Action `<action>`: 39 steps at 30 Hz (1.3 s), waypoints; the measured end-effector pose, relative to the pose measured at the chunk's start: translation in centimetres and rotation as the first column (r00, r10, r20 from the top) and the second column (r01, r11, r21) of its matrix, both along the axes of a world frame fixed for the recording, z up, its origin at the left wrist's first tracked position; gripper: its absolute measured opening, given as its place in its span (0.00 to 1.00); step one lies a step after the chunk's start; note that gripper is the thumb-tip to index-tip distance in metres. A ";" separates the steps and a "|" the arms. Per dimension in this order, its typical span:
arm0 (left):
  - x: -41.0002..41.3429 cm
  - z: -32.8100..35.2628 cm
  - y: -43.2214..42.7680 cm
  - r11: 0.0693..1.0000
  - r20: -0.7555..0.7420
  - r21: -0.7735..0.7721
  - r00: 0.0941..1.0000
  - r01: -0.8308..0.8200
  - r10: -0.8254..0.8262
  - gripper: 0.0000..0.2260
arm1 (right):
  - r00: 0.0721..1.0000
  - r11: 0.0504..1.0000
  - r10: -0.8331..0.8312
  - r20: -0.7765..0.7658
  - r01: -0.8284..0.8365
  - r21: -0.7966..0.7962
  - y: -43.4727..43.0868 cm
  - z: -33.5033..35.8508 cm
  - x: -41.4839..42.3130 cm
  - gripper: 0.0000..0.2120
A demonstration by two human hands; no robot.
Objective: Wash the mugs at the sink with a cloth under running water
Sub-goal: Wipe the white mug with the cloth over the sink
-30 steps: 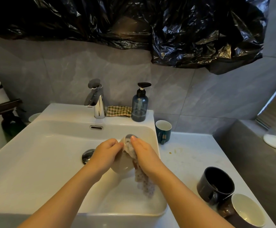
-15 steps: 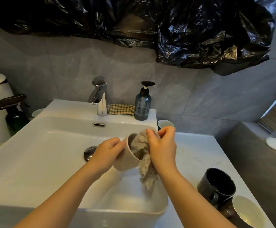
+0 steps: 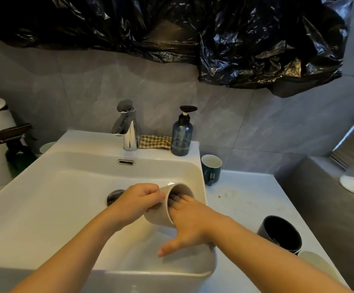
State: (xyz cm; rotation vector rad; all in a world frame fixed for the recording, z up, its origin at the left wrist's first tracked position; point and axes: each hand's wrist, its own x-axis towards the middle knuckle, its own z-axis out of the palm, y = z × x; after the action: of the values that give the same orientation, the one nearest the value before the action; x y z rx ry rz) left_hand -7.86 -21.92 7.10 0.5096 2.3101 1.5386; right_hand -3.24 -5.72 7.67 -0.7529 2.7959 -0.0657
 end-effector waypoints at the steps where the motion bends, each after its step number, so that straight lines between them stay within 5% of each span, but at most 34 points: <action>1: -0.1 0.0 0.1 1.000 -0.013 0.004 1.000 -0.009 0.009 0.17 | 1.000 1.000 -0.020 -0.007 0.020 0.025 -0.1 -0.1 0.0 0.49; 5: 0.1 -0.7 0.5 0.993 -0.099 0.053 0.989 -0.104 0.109 0.16 | 0.946 0.945 -0.229 0.230 0.273 -0.182 -0.7 1.0 -0.3 0.30; 8: 0.6 -1.6 1.1 0.992 -0.197 0.027 0.972 -0.126 0.128 0.16 | 0.817 0.647 -0.171 0.550 0.514 -0.563 -1.1 1.3 -0.3 0.12; 10: 0.5 -1.7 1.1 0.991 -0.252 0.014 0.959 -0.132 0.131 0.16 | 0.769 0.483 -0.184 0.612 0.613 -0.626 -1.2 0.8 0.0 0.15; 11: 0.4 -1.7 1.0 0.990 -0.271 0.017 0.952 -0.140 0.139 0.16 | 0.802 0.546 -0.232 0.551 0.576 -0.608 -1.1 0.5 0.2 0.18; 12: 0.4 -1.5 0.9 0.988 -0.275 0.020 0.949 -0.156 0.155 0.16 | 0.874 0.722 -0.276 0.401 0.464 -0.513 -0.9 0.1 0.4 0.20; 13: 0.3 -1.4 0.7 0.985 -0.264 0.023 0.949 -0.173 0.173 0.16 | 0.944 0.904 -0.260 0.202 0.312 -0.292 -0.4 -0.5 0.3 0.21; 14: 0.4 -1.5 0.5 0.984 -0.246 0.021 0.953 -0.178 0.178 0.16 | 0.982 0.981 -0.189 -0.002 0.189 -0.034 0.2 -1.1 0.1 0.23; 16: 0.5 -1.5 0.3 0.991 -0.186 -0.024 0.975 -0.129 0.122 0.17 | 0.963 0.955 0.038 -0.266 0.044 0.294 1.1 -1.6 -0.2 0.25; 18: 0.5 -1.4 0.2 0.995 -0.153 -0.096 0.988 -0.023 0.008 0.16 | 0.931 0.906 0.097 -0.352 0.064 0.419 1.2 -2.1 -0.5 0.24; 22: 0.2 -0.4 0.4 0.985 -0.247 -0.173 0.968 0.002 -0.045 0.16 | 0.950 0.954 0.031 -0.312 0.066 0.293 0.1 -2.8 -0.5 0.29; 29: 0.5 -1.3 -0.1 0.980 -0.339 -0.163 0.940 -0.111 0.050 0.17 | 0.946 0.927 -0.325 0.019 0.322 -0.194 0.7 -0.4 -0.3 0.13; 32: 0.1 -1.5 -0.2 0.959 -0.265 -0.073 0.932 -0.275 0.247 0.18 | 0.801 0.635 -0.576 0.163 0.564 -0.528 1.6 -0.4 -0.2 0.10; 36: -0.6 -0.2 0.7 0.816 0.263 0.264 0.852 -0.514 0.452 0.17 | 0.518 -0.095 -0.660 0.545 0.662 -0.744 1.3 -0.2 -0.5 0.10; 39: -0.3 1.5 2.3 0.757 0.454 0.409 0.833 -0.511 0.317 0.17 | 0.463 -0.305 -0.597 0.655 0.624 -0.719 2.0 1.0 -0.5 0.14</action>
State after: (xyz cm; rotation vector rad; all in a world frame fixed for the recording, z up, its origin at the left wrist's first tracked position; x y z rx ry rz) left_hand -8.18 -19.65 8.62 -0.2133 1.7799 2.2694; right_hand -3.69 -3.75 8.71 0.8952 2.2765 -2.2449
